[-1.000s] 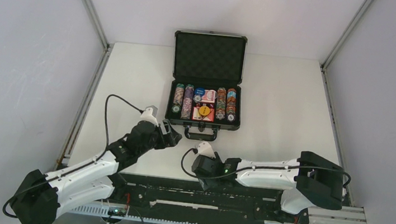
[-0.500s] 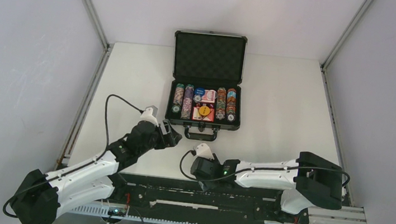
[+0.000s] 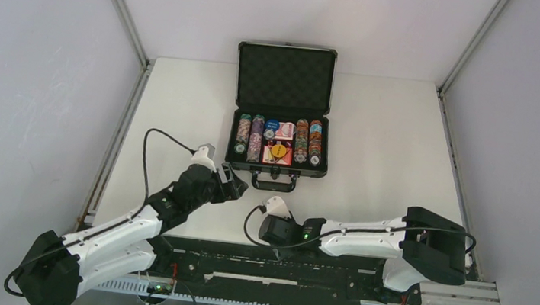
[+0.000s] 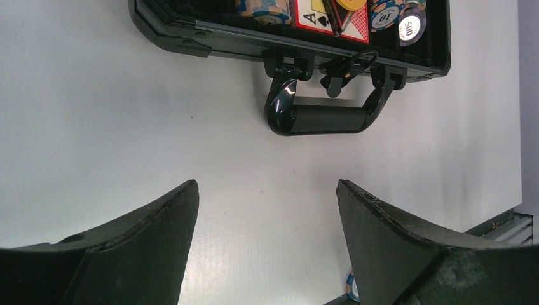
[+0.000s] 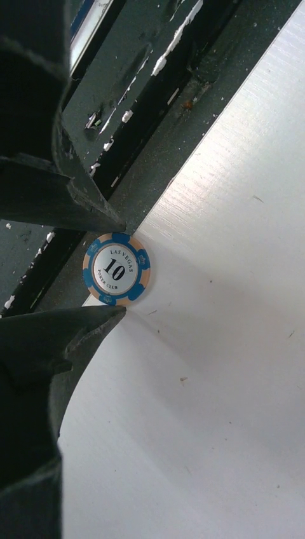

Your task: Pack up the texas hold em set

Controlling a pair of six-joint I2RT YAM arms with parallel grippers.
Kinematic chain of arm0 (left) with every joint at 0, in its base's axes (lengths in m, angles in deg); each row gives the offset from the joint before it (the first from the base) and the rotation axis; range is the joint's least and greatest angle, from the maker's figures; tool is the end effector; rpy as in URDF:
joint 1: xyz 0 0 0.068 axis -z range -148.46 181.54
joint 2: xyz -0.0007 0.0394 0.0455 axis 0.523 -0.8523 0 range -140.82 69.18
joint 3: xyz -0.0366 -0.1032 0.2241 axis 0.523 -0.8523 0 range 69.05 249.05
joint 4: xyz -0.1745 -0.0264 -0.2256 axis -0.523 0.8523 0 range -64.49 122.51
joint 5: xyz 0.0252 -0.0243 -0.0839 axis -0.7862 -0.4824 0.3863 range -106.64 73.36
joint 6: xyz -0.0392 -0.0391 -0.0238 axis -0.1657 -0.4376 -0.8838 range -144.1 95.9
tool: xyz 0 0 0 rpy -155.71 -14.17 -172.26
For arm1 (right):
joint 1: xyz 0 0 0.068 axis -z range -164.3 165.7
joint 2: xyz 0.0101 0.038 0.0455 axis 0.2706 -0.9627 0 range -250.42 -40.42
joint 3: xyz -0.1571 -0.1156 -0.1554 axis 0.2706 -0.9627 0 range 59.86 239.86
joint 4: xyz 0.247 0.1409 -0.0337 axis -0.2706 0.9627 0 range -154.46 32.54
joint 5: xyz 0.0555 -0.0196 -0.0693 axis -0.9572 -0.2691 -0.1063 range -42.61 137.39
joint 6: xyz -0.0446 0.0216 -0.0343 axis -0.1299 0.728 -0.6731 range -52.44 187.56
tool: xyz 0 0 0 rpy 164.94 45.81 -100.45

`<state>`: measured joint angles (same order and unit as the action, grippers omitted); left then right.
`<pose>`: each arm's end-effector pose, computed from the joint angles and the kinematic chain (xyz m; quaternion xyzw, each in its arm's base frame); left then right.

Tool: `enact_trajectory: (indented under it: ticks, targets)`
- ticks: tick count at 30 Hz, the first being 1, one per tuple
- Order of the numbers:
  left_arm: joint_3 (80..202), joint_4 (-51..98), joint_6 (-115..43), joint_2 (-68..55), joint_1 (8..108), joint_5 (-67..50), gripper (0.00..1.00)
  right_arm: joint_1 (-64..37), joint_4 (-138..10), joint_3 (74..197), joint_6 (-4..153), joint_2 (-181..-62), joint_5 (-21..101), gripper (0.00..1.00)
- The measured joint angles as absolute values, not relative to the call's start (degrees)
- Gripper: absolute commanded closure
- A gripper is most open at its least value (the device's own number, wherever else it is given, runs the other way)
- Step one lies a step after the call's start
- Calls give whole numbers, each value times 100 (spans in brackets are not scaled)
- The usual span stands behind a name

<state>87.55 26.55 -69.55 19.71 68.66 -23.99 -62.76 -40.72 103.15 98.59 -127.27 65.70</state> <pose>0.1854 -0.1332 0.1448 -0.0944 0.8683 -0.2771 0.4005 0.0717 0.2811 0.1020 -0.3607 0.8988 0.0687 0.2395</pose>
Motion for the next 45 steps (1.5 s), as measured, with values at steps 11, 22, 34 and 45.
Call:
enact_trajectory:
  ticks: [11,22,34,45]
  targets:
    - [8755,2655,-6955,1971,6862,-2399,16,-6282,-4045,10323,9959,-12738,6638,58]
    - [8755,2653,-6955,1969,6862,-2397,16,-6118,-4047,10323,9970,-12720,6607,60]
    - [8755,2653,-6955,1967,6862,-2393,16,-5712,-3866,10321,9824,-12613,6528,59]
    - [8764,2152,-6898,1259,6857,-1429,16,-5288,-3700,10323,9409,-12200,6559,59]
